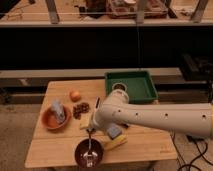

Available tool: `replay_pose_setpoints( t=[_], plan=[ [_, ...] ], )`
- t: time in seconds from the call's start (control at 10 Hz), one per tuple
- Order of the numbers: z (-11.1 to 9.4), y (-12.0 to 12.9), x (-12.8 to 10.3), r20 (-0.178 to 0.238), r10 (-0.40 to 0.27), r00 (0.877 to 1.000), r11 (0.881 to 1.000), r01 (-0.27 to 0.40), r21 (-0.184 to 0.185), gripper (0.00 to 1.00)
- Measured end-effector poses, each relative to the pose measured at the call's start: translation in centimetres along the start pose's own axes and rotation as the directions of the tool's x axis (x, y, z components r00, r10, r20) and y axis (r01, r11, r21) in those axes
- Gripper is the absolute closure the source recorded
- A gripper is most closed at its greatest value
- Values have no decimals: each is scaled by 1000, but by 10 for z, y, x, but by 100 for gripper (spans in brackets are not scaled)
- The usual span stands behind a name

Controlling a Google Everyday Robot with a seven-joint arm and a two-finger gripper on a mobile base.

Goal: Wipe table surface with sponge

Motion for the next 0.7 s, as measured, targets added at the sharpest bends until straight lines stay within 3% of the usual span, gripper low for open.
replay_pose_setpoints(
  t=[0.4, 0.7],
  plan=[
    [0, 2, 1, 0, 3, 1000, 1000, -3, -5, 28],
    [-7, 22, 24, 28, -21, 999, 997, 23, -79, 28]
  ],
)
